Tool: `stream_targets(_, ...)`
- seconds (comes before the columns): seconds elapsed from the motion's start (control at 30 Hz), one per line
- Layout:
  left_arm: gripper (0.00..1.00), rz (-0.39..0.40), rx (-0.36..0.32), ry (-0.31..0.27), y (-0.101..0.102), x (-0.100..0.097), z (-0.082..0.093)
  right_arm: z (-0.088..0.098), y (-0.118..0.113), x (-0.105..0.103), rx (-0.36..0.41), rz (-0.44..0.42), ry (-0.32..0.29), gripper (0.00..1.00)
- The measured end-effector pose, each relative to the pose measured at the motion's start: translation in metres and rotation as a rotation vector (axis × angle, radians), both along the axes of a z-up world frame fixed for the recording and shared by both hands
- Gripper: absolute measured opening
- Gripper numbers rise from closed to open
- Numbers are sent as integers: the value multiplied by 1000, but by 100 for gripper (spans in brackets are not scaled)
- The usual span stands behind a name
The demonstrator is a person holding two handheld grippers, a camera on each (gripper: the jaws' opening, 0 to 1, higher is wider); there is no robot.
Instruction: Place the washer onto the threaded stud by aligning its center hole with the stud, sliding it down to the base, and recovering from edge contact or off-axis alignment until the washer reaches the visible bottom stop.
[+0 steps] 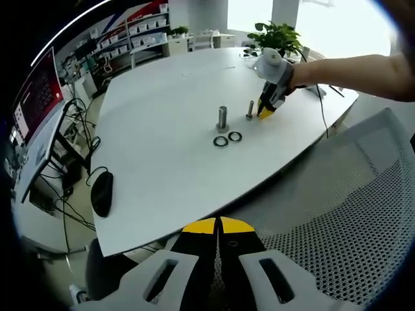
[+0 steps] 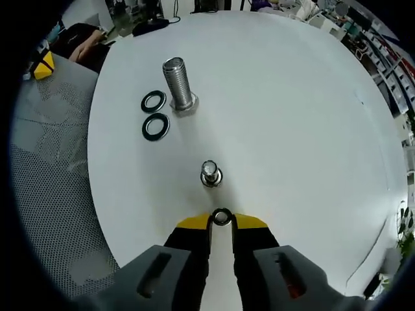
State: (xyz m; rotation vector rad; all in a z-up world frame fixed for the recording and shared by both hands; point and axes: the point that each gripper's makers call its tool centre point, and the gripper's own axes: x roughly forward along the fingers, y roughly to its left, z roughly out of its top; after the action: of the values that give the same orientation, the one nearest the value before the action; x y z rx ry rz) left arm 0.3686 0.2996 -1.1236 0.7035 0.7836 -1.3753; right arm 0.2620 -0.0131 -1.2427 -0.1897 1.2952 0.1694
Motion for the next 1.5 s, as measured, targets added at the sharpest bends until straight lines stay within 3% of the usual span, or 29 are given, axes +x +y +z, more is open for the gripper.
stream_targets(0.37,0,0,0,0,-1,-1,1,40,22,5,36,-6,-53,14)
stream_targets(0.67,0,3,0,0,0,-1,1,58,15,12,27,-24,-69,14)
stream_targets(0.87,0,1,2,1,-1,-1,1,72,22,19,20,-4,-96,14)
stream_targets(1.1,0,1,4,1,0,-1,0,68,22,31,19,32,-85,14)
stream_targets(1.5,0,-1,4,2,0,-1,0,55,25,31,22,50,-38,14)
